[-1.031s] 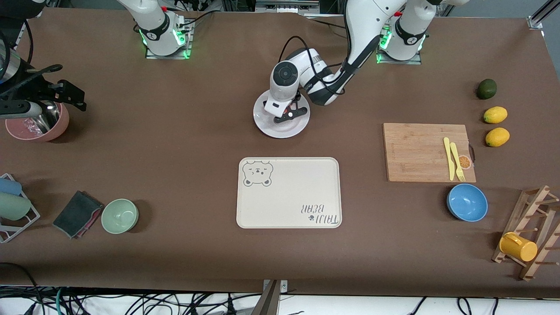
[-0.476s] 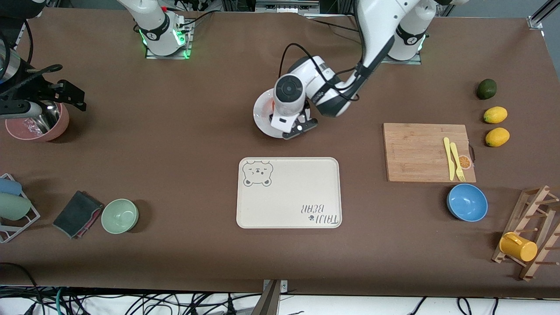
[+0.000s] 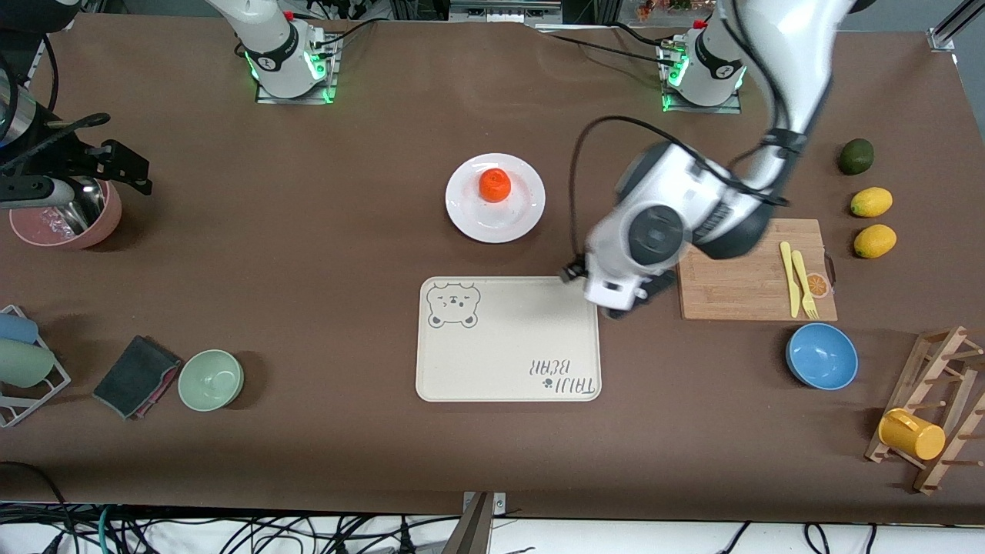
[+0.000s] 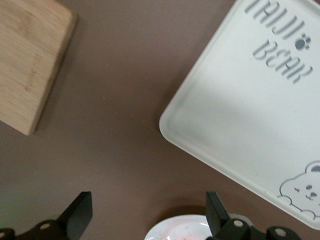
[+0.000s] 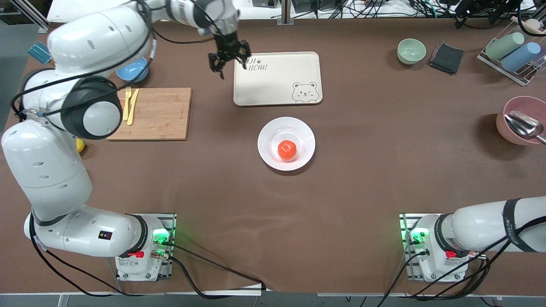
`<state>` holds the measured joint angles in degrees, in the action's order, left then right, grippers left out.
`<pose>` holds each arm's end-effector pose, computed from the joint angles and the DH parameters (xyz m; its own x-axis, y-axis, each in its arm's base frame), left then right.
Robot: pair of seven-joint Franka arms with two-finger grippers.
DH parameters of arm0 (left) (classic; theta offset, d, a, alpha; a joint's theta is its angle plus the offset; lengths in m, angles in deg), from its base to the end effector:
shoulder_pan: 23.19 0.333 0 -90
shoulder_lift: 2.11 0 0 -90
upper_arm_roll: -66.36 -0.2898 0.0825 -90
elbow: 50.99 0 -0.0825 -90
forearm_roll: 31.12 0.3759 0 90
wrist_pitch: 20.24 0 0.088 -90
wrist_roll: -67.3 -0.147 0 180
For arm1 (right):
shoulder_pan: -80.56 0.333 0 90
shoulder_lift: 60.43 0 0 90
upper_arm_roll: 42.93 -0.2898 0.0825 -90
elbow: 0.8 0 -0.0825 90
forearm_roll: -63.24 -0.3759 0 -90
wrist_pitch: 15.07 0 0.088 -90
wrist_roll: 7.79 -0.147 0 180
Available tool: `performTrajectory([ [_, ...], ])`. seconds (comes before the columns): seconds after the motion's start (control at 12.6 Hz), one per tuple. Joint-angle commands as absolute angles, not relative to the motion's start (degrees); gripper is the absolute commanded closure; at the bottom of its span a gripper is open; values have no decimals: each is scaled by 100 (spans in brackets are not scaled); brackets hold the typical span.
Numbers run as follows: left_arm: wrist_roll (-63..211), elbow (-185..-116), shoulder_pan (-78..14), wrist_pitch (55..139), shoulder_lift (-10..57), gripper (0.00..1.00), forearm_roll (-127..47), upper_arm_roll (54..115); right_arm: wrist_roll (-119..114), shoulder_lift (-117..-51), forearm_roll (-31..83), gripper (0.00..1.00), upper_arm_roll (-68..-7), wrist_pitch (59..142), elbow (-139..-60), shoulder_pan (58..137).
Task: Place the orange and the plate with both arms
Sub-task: 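Release the orange and withdraw the left gripper while the right gripper moves out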
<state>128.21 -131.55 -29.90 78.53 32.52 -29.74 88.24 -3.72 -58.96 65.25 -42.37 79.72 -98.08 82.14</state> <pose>0.5893 -0.2800 0.2960 0.7851 0.5502 -0.2843 0.5403 -0.8329 -0.1200 0.5427 0.0047 0.5204 0.9956 0.0916 -0.0203 0.0922 -0.9952 0.0333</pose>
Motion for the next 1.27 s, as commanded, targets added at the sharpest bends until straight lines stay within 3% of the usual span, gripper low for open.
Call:
performTrajectory([
  [0.0, 11980, -13097, -2165, 7583, 3147, 0, -2666, 8912, -357, -5876, 6509, 0, -4258, 7845, -9721, 8188],
  [0.32, 10048, -13098, -872, 7442, 3146, 0, -2357, 8903, -375, -5893, 6526, 0, -4275, 7836, -9739, 8205],
  [0.56, 9071, -13106, -352, 7416, 3068, 0, -2356, 8921, -462, -6103, 6483, 0, -4276, 7171, -9774, 8398],
  [0.79, 8323, -13211, -18, 7328, 2752, 0, -2374, 8912, -489, -6507, 5941, 0, -4381, 7132, -9949, 8731],
  [0.95, 7805, -13535, -25, 7328, 2165, 0, -2470, 8624, -698, -6867, 5255, 0, -4381, 7508, -10159, 9021],
  [1.19, 7154, -14046, -191, 7328, 1356, 0, -2741, 8281, -1837, -7193, 4665, 0, -4381, 9121, -10669, 9766],
])
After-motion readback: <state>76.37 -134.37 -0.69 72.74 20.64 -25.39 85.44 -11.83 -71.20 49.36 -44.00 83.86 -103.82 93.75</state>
